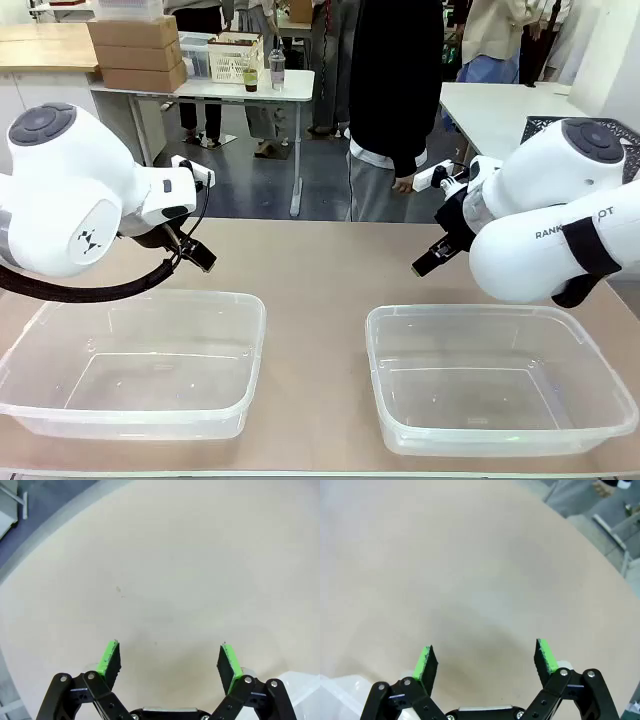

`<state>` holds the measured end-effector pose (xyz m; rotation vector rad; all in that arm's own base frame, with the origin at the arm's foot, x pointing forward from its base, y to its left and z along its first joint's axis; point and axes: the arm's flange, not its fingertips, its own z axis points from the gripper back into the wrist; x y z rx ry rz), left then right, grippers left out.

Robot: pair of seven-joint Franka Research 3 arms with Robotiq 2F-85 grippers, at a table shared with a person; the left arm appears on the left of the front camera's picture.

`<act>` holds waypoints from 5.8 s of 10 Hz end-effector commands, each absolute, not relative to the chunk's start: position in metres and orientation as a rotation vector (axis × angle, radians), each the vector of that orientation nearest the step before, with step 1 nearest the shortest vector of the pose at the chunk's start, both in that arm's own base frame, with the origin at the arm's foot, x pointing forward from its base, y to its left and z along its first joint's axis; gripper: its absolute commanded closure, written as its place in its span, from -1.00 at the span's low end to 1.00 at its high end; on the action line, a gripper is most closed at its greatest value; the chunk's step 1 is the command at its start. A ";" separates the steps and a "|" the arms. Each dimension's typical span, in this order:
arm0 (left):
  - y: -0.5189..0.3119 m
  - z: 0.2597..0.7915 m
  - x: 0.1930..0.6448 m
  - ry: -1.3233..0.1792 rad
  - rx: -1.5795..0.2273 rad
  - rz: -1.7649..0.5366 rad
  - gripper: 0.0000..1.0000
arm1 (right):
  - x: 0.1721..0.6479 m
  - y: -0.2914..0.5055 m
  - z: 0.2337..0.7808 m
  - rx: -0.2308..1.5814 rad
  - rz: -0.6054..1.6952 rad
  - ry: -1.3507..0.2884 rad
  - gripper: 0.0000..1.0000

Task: Sort the waste into each basket.
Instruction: Pick up the Organizing box on the left side of the table and lift it.

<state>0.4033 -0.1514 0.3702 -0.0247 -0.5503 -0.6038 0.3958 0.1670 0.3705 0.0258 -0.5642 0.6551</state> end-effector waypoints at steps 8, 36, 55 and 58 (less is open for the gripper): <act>-0.151 0.370 0.403 -0.551 -0.025 -0.604 -1.00 | 0.396 0.167 0.371 0.026 0.655 -0.564 -1.00; 0.032 0.584 0.290 -0.568 -1.368 -0.196 -1.00 | 0.230 -0.048 0.592 1.179 -0.091 -0.353 -1.00; 0.056 0.506 0.217 -0.027 -0.553 -0.230 -1.00 | 0.203 0.384 0.500 0.525 0.167 0.070 -1.00; 0.036 0.415 0.236 -0.069 -0.224 -0.089 -1.00 | 0.222 0.460 0.448 0.301 0.099 0.137 -1.00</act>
